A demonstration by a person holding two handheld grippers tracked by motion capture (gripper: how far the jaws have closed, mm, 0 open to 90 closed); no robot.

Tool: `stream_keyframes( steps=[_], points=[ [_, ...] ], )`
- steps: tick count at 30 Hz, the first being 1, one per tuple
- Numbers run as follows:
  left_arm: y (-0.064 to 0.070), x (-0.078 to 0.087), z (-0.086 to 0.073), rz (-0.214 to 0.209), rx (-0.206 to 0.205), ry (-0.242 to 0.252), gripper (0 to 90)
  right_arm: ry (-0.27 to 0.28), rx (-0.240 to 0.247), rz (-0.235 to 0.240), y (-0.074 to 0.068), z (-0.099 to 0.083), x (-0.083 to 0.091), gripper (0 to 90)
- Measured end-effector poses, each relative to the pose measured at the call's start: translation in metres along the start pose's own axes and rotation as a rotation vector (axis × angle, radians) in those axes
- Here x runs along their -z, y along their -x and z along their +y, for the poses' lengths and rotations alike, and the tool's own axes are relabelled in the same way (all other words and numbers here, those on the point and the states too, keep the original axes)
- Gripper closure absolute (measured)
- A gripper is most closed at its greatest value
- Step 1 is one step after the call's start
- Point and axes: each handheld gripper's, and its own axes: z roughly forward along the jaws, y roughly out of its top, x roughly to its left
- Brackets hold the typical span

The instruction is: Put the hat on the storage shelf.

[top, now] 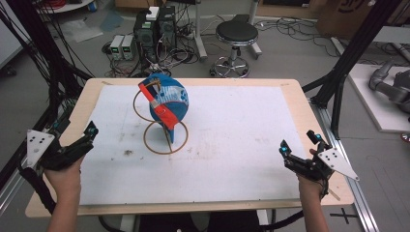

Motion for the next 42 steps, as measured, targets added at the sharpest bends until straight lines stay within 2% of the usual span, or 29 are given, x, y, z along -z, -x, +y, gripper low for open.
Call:
stream_keyframes(
  steps=[2, 4, 14, 22, 34, 38, 42],
  points=[
    [-0.002, 0.001, -0.003, -0.012, 0.007, 0.007, 20.9, -0.004, 0.001, 0.0, 0.0, -0.001, -0.001, 4.1],
    [-0.002, 0.003, -0.008, -0.008, -0.005, 0.004, 20.0, -0.005, -0.002, -0.002, 0.0, -0.002, -0.002, 4.1],
    [0.001, 0.002, -0.025, -0.013, -0.039, -0.043, 18.4, 0.005, -0.047, -0.026, 0.007, -0.004, -0.001, 4.1],
    [0.004, 0.002, -0.027, -0.038, -0.044, -0.037, 14.6, 0.017, -0.057, -0.043, 0.014, -0.004, 0.001, 4.1],
    [0.006, 0.008, -0.025, -0.018, -0.029, -0.012, 13.4, 0.008, -0.032, -0.026, 0.008, -0.002, 0.0, 4.1],
    [0.004, 0.01, -0.025, -0.009, 0.004, -0.001, 13.4, 0.014, -0.027, -0.028, 0.008, -0.001, 0.001, 4.1],
    [0.001, 0.011, -0.026, 0.001, 0.011, -0.004, 13.4, 0.011, -0.027, -0.025, 0.008, -0.001, 0.001, 4.1]
  ],
)
